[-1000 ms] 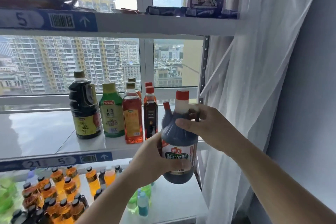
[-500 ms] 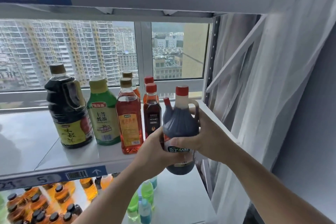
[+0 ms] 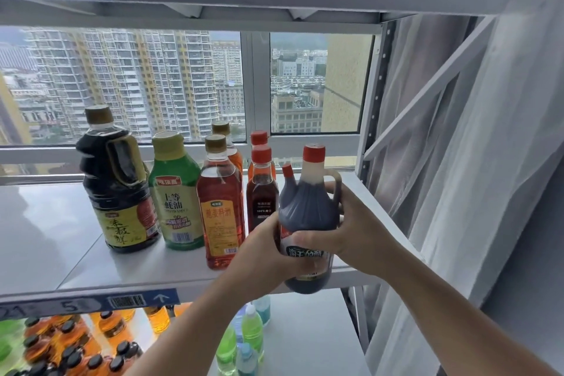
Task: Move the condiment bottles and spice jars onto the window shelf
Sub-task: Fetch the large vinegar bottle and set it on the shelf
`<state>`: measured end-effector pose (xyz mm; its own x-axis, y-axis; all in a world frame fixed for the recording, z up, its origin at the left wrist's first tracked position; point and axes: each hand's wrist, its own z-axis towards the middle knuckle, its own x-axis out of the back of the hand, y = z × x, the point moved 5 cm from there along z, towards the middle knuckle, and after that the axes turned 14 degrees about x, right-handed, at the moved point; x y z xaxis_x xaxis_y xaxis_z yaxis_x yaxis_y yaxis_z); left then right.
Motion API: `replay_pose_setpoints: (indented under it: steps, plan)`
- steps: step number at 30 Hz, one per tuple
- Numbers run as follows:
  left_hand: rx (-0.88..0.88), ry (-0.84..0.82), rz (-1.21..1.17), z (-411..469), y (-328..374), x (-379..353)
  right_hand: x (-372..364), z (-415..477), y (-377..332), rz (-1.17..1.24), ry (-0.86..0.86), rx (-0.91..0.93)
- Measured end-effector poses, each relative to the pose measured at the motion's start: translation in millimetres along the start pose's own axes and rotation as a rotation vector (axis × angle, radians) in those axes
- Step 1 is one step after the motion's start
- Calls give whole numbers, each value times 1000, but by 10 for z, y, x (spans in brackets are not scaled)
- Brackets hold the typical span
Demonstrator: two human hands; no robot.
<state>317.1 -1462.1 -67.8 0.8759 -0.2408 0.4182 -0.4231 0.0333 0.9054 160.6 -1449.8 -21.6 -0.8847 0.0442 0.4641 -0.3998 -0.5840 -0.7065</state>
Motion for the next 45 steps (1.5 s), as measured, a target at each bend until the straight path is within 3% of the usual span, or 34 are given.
replay_pose_setpoints:
  steps: [18,28,45]
  plan:
    - [49,34,-19,165,-117,75,42,228,305,70,3,-42]
    - [73,99,50,55,-258,298,-59,435,676,127,-1,-171]
    - [134,94,154,-157,-450,416,-253,626,972,178,-49,-217]
